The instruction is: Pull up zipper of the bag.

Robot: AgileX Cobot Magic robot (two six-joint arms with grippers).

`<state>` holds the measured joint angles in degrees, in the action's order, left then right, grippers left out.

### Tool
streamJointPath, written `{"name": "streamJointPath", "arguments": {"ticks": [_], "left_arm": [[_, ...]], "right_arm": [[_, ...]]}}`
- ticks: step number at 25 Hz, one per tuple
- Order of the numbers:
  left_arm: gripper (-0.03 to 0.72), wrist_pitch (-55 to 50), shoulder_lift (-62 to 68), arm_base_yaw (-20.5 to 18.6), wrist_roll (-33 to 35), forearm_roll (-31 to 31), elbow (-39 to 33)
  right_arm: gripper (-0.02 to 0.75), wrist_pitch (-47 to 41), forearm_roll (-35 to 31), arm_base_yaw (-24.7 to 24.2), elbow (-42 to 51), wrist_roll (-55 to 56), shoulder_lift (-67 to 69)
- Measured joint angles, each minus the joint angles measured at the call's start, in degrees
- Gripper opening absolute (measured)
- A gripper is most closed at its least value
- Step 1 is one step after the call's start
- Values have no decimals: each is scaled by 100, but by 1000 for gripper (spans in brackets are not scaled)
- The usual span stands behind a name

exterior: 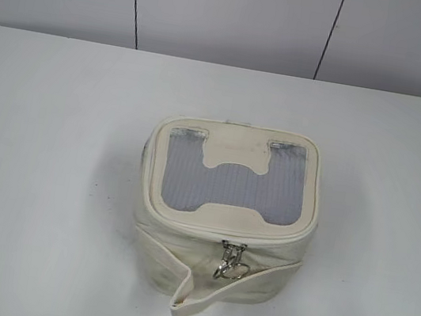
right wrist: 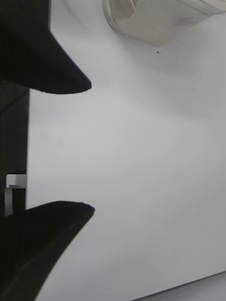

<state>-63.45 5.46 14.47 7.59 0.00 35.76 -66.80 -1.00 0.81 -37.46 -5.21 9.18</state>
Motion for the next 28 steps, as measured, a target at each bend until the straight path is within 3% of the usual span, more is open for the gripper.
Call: {"name": "streamJointPath", "arguments": {"ticks": [10, 16, 28], "left_arm": [[298, 200, -591, 0, 183, -681, -411], [298, 235, -591, 0, 190, -552, -454], [298, 263, -591, 0, 201, -460, -458]], "right_arm": [[554, 30, -448, 5, 473, -130, -951], [554, 542, -516, 5, 821, -252, -951], [554, 583, -522, 5, 869, -269, -951]]}}
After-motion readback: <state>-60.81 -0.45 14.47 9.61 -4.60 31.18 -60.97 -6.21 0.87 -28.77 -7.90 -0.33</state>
